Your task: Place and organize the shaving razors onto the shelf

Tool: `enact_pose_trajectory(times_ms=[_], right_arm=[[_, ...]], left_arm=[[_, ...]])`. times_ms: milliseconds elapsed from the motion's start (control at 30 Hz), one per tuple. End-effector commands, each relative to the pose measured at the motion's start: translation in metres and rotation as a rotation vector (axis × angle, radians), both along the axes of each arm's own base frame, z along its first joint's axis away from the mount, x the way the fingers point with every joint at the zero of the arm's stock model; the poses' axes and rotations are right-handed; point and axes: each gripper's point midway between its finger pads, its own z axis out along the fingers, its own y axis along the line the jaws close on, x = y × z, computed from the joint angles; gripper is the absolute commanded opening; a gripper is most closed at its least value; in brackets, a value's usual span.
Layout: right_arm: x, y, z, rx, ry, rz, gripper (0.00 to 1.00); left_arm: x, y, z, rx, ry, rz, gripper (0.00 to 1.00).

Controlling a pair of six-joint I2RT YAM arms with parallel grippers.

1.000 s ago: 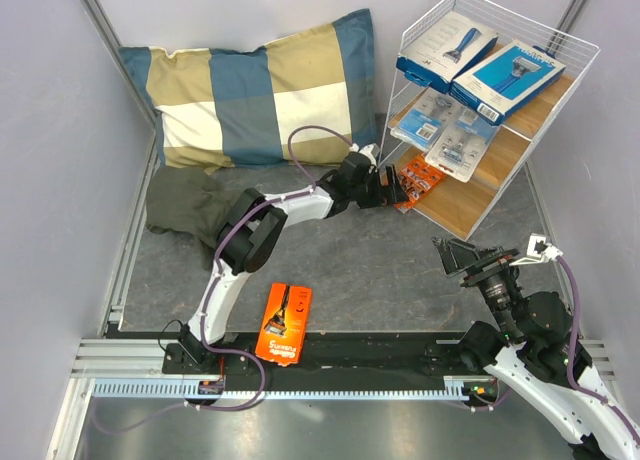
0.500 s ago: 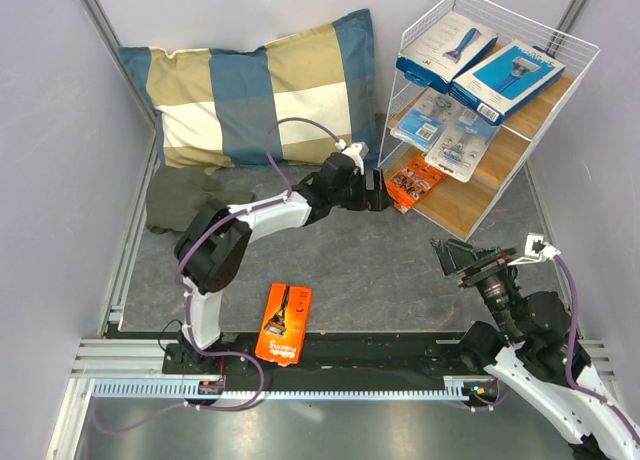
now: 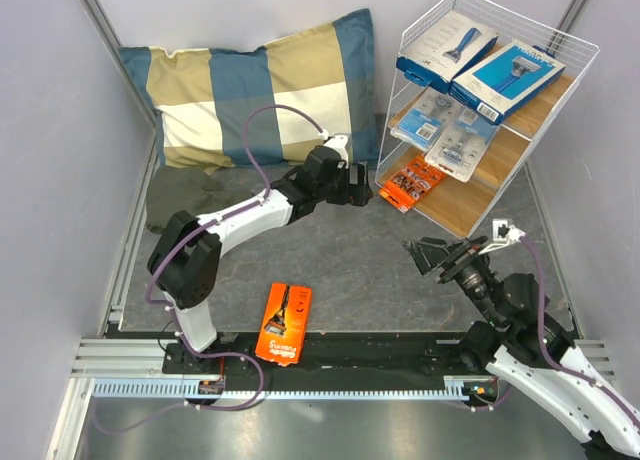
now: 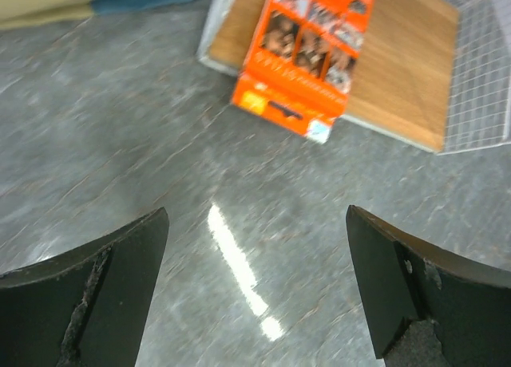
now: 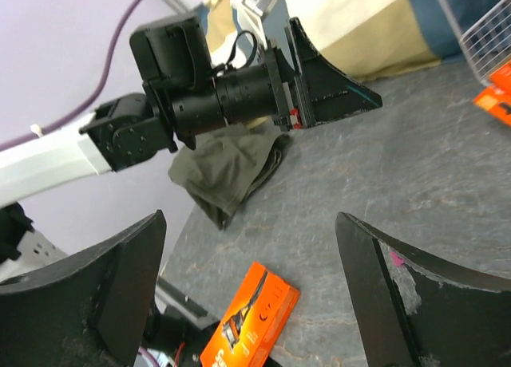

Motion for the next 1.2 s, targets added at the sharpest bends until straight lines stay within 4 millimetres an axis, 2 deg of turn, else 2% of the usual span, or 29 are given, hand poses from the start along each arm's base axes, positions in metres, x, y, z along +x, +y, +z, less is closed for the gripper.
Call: enact_pose_trajectory(times_ms=[0, 33, 100, 133, 167, 200, 233, 300, 333, 367, 433, 567, 633, 733, 767, 800, 933, 1100, 1167], right_arm=[[-0.004, 0.030, -0.002, -0.022, -0.013, 0.132, 0.96], [-0.003, 0.034, -0.006, -0.027, -0.007, 0.147, 0.96], [-0.002, 0.045, -0.013, -0.044, 0.009, 0.182, 0.98], [-0.004, 0.050, -0.016, -0.052, 0.015, 0.211, 0.98], [-0.002, 0.056, -0.023, -0.071, 0.035, 0.225, 0.98], [-0.001, 0.059, -0.024, -0.076, 0.035, 0.239, 0.98], [-0.003, 0.065, -0.027, -0.084, 0.044, 0.268, 0.98], [-0.002, 0.074, -0.038, -0.106, 0.071, 0.303, 0.98], [-0.004, 0.079, -0.042, -0.111, 0.082, 0.329, 0.98], [-0.002, 0.084, -0.055, -0.136, 0.121, 0.342, 0.98], [0.000, 0.090, -0.062, -0.142, 0.138, 0.359, 0.98], [-0.002, 0.109, -0.087, -0.162, 0.205, 0.438, 0.98], [-0.003, 0.115, -0.104, -0.173, 0.252, 0.460, 0.98], [-0.006, 0.122, -0.117, -0.170, 0.287, 0.496, 0.98], [-0.006, 0.123, -0.121, -0.167, 0.291, 0.503, 0.97], [-0.009, 0.125, -0.123, -0.166, 0.298, 0.518, 0.97], [-0.014, 0.131, -0.136, -0.145, 0.336, 0.544, 0.95], [-0.022, 0.137, -0.143, -0.140, 0.354, 0.578, 0.93], [-0.026, 0.141, -0.146, -0.136, 0.363, 0.594, 0.92]], left_arm=[[0.005, 0.046, 0.005, 0.035, -0.012, 0.081, 1.00], [0.001, 0.053, -0.004, 0.039, 0.011, 0.095, 1.00], [0.001, 0.066, -0.004, 0.029, 0.011, 0.118, 1.00], [-0.005, 0.074, -0.015, 0.041, 0.034, 0.127, 1.00], [-0.005, 0.081, -0.018, 0.040, 0.038, 0.143, 1.00], [-0.007, 0.087, -0.013, 0.029, 0.030, 0.159, 1.00], [-0.015, 0.094, -0.025, 0.043, 0.052, 0.169, 1.00], [-0.018, 0.107, -0.029, 0.034, 0.059, 0.204, 1.00], [-0.026, 0.114, -0.034, 0.033, 0.074, 0.215, 1.00], [-0.027, 0.122, -0.037, 0.025, 0.086, 0.232, 1.00], [-0.037, 0.133, -0.043, 0.003, 0.114, 0.259, 1.00], [-0.054, 0.154, -0.046, -0.028, 0.121, 0.304, 1.00], [-0.066, 0.165, -0.049, -0.044, 0.128, 0.325, 0.99], [-0.083, 0.180, -0.059, -0.052, 0.154, 0.345, 0.99], [-0.086, 0.183, -0.051, -0.072, 0.134, 0.348, 0.99], [-0.094, 0.188, -0.057, -0.072, 0.148, 0.357, 0.98], [-0.113, 0.197, -0.059, -0.089, 0.159, 0.364, 0.98], [-0.150, 0.214, -0.086, -0.077, 0.241, 0.399, 0.97], [-0.166, 0.215, -0.095, -0.096, 0.297, 0.397, 0.97]])
